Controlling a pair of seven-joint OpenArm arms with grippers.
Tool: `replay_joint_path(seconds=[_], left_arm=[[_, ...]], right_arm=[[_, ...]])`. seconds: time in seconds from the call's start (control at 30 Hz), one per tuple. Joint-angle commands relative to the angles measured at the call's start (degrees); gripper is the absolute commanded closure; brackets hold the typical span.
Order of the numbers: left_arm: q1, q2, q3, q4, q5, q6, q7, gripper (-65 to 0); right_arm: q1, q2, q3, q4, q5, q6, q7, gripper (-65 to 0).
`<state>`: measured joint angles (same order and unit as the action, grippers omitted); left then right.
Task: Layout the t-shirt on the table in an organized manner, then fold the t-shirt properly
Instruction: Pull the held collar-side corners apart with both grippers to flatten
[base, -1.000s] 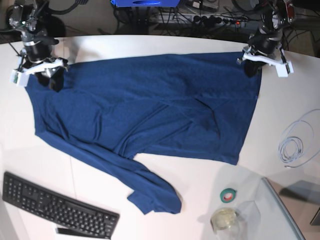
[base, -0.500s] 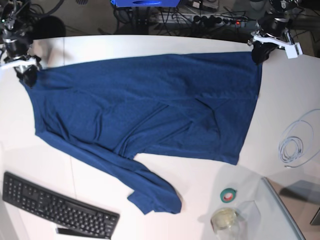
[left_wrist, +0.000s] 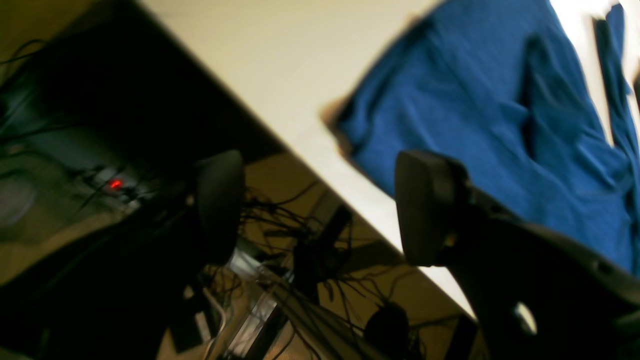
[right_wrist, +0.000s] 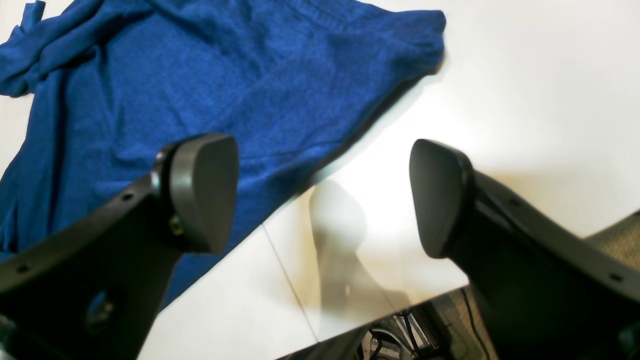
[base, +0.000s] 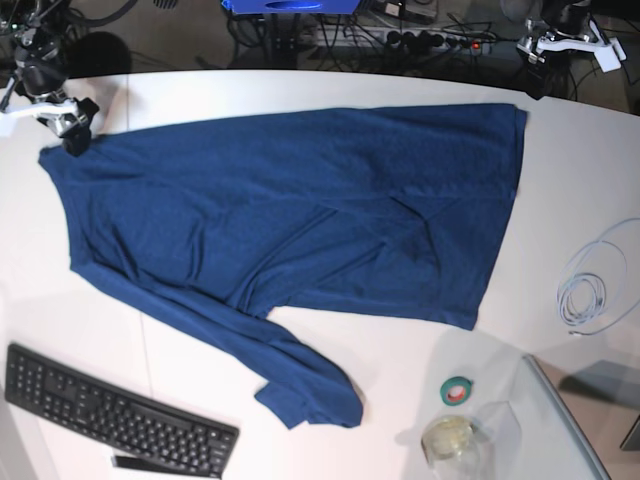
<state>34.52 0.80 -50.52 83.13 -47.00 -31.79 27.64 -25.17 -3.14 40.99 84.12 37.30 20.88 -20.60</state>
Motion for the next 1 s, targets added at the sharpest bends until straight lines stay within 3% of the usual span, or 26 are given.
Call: replay_joint_path(seconds=[0.0,0.13,0.37,0.8,0.97], left_arm=[[-0.11,-0.58,-0.33,1.57,-1.13,-0.69,-1.31,-43.8],[-2.22,-0.84,-0.33,1.75,-0.16,-0.69,-1.31,-41.8],[-9.07,-0.31,-0.6,-1.86,12.94,-0.69,-1.31,-41.8],[-15.05,-0.49,1.86,-11.53,15.66,-0.69,-1.57,-41.6],[-15.14,-0.14,4.41,-10.83,17.6,-0.6,-1.66,-40.3]], right_arm=[[-0.11,0.54,0.11,0.85,0.72,0.7,1.22,-50.0],[0.42,0.63,0.19,0.94,0.64,0.7,1.22,-50.0],[0.6,0.63,0.55,0.85,0.55,0.7,1.22,-50.0],[0.33,0.37,0.72,1.11,0.9,0.7,1.22,-50.0],[2.88,0.19,5.29,0.32,0.9,0.7,1.22,-50.0]])
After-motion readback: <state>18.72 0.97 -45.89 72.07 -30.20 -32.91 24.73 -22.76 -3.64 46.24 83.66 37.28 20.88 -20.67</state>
